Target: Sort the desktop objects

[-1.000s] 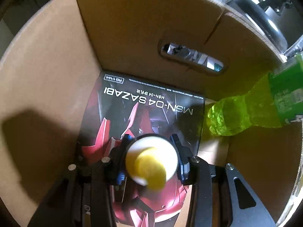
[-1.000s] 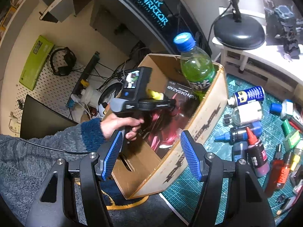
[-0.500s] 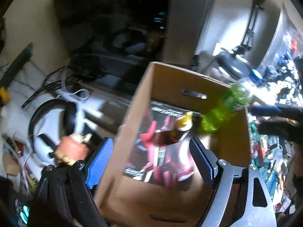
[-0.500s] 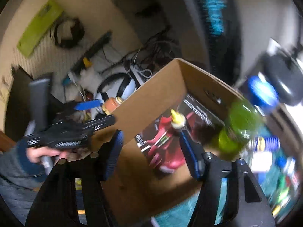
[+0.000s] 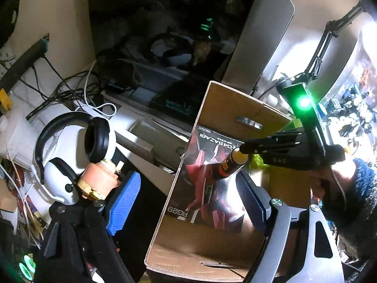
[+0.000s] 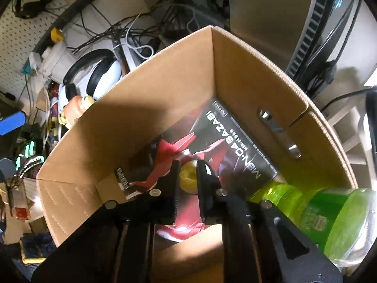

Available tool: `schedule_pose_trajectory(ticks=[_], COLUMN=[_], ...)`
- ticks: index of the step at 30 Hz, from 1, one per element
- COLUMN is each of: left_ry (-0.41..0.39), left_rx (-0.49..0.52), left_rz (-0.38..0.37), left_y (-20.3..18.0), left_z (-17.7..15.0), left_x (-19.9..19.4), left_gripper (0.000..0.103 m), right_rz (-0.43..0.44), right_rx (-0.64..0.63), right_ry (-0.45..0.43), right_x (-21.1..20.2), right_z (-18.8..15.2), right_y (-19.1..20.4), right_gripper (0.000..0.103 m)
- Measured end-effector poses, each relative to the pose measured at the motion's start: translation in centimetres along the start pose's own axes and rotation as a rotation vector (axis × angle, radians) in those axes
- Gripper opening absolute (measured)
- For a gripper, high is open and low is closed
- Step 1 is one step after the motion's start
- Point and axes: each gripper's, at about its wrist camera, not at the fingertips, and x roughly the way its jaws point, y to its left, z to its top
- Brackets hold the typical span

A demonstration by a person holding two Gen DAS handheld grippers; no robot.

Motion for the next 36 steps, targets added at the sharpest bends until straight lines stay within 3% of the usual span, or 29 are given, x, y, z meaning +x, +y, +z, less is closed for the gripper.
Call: schedule_pose_trajectory(ticks=[4,9,16,24,25,26,28,34,36], left_ry=[0.006,0.013,0.023,0.036,0.036,0.035,0.024,-0.028,-0.019], left_rx=[0.010,0.004,-0.012,-0.026,-0.025,-0.025,-0.018,0.070,0.083], left_rz=[-0.028,-0.053,-0.066,-0.072,-0.072,-0.074,-0.078,-0.126,-0.086], left_y=[0.4,1.6,2.9,3.1,3.0,3.0,2.5,-2.7,-4.6], left_z=[0.3,0.6,0.4,-0.1,-0.1,-0.1,0.0,0.6,0.6], left_x=[0.9,1.9,2.3,2.4,2.4,2.3,2.1,2.2,3.2], left_gripper=[0.084,0.084,0.084,0.084,0.084,0.084,0.084,0.084,0.084], right_rz=[-0.022,-0.064,-0.133,-0.174,-0.175,-0.167,-0.158,-0.142,-0.147], right_rx=[0.017,-0.020,-0.070,-0.101,-0.096,-0.093,-0.090,-0.021,0.025], right_ry=[-0.023,-0.069,-0.063,-0.069,-0.075,-0.085,-0.114,-0.213,-0.258], right_x=[-0.5,-1.1,1.3,2.1,2.0,1.9,0.8,-6.9,-10.4], right_z=[0.6,3.6,6.9,8.3,8.4,8.4,8.1,4.6,2.4], right_y=[-0.3,0.3,1.3,2.3,2.3,2.3,2.3,1.8,1.2], right_gripper=[0.011,0.010,0.010,0.011,0.016,0.031,0.052,0.052,0.054])
